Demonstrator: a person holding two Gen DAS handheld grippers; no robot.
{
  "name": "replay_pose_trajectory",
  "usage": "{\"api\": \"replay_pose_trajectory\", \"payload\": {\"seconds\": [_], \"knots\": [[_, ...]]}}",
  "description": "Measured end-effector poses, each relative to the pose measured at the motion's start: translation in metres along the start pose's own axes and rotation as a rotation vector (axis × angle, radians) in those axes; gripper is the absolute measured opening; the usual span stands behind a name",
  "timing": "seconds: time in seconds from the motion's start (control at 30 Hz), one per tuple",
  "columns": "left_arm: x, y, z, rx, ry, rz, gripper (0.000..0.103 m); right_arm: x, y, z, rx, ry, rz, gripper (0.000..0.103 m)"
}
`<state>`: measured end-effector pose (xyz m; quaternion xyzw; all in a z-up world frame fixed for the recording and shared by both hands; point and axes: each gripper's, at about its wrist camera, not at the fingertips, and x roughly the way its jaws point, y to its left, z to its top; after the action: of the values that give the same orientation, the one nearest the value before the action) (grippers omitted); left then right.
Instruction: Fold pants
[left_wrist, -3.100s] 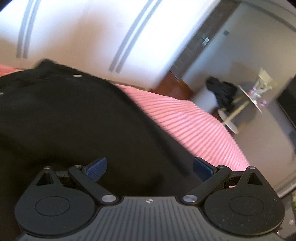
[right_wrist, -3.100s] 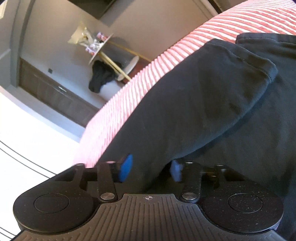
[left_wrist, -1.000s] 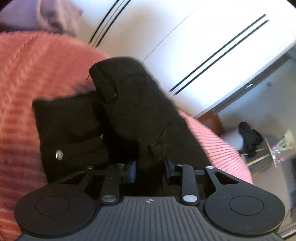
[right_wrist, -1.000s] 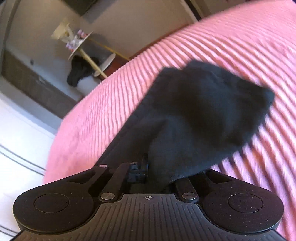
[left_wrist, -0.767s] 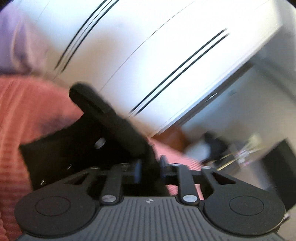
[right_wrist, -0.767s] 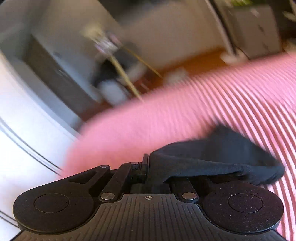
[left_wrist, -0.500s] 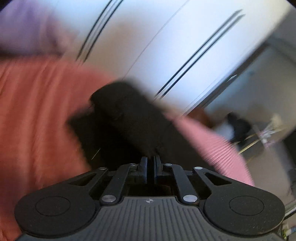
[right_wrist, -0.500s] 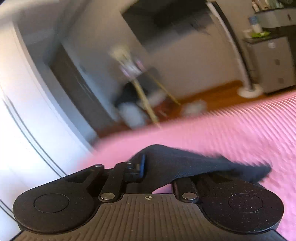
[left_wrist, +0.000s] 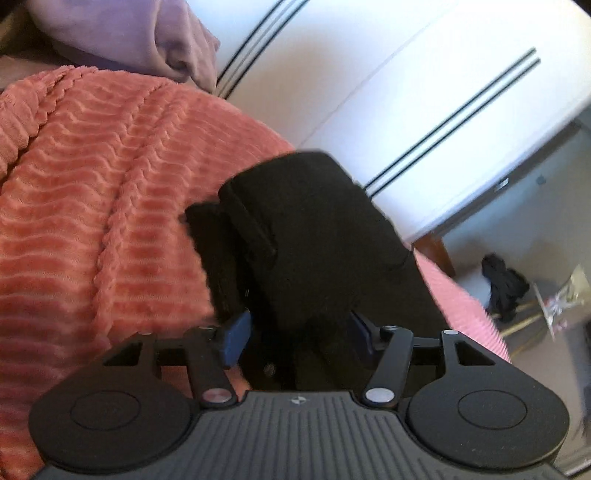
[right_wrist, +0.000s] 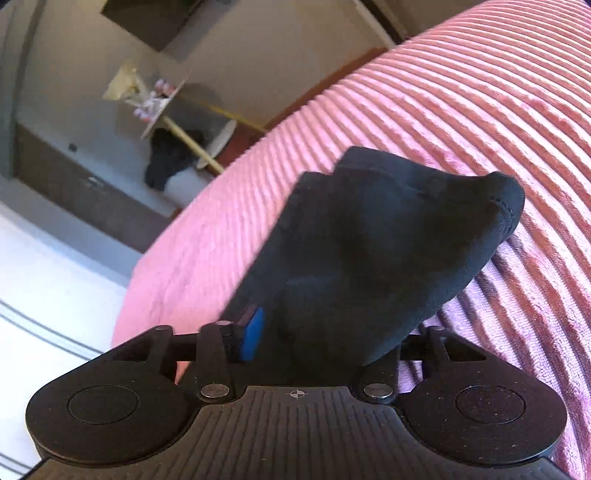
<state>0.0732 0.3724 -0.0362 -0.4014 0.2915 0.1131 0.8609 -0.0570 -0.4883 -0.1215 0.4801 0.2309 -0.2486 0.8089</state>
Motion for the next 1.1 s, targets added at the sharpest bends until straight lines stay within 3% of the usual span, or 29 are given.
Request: {"api": "replay_pose_trajectory", "payload": {"seconds": [0.1,0.17,0.2,0.27,0.43,0.5,0.57,0.63,0.67,0.7,0.77,0.8,0.83,0.93,1.0,1.03,1.1], "knots": [[0.008,-0.002,0.010,-0.013,-0.007,0.031,0.054,0.003,0.014,0.000,-0.074,-0.011,-0.034,0.016],[0.019,-0.003,0.014,-0.018,0.049,0.050,0.035,-0.002,0.032,-0.002,-0.183,-0.046,-0.076,0.008],[0.023,-0.004,0.016,-0.012,0.064,0.052,0.033,-0.004,0.041,-0.002,-0.225,-0.063,-0.087,0.007],[0.026,-0.009,0.020,0.008,0.067,0.073,0.015,-0.010,0.055,0.003,-0.261,-0.084,-0.073,0.006],[-0.018,-0.029,0.025,0.089,-0.055,-0.024,0.011,-0.042,0.083,0.007,-0.359,-0.201,0.034,0.006],[-0.031,-0.027,0.024,0.110,-0.059,-0.041,0.011,-0.049,0.084,0.001,-0.433,-0.243,0.037,0.006],[-0.022,-0.017,0.019,0.151,-0.014,0.042,0.013,-0.036,0.075,-0.004,-0.482,-0.218,-0.040,0.009],[0.001,-0.005,0.010,0.162,0.086,0.174,0.017,-0.006,0.055,-0.006,-0.480,-0.086,-0.187,0.032],[0.002,-0.001,0.006,0.148,0.089,0.191,0.028,0.003,0.042,-0.005,-0.428,-0.020,-0.228,0.033],[-0.003,0.000,0.003,0.135,0.058,0.201,0.033,0.003,0.031,-0.002,-0.361,-0.001,-0.204,0.033],[-0.016,-0.008,0.001,0.154,0.001,0.238,0.043,-0.014,0.010,0.005,-0.205,-0.049,-0.107,0.044],[-0.023,-0.014,0.000,0.178,-0.028,0.270,0.043,-0.021,0.003,0.009,-0.157,-0.066,-0.078,0.055],[-0.029,-0.020,0.000,0.207,-0.054,0.292,0.046,-0.025,-0.002,0.014,-0.121,-0.078,-0.060,0.057],[-0.046,-0.040,0.001,0.267,-0.121,0.301,0.056,-0.028,-0.011,0.029,-0.057,-0.077,-0.050,0.052],[-0.057,-0.056,-0.002,0.305,-0.164,0.284,0.057,-0.026,-0.012,0.035,-0.030,-0.079,-0.041,0.048],[-0.061,-0.064,-0.005,0.333,-0.182,0.268,0.060,-0.024,-0.010,0.037,-0.031,-0.078,-0.048,0.030],[-0.065,-0.084,-0.013,0.397,-0.196,0.247,0.065,-0.019,0.005,0.038,-0.105,-0.084,-0.113,0.006]]}}
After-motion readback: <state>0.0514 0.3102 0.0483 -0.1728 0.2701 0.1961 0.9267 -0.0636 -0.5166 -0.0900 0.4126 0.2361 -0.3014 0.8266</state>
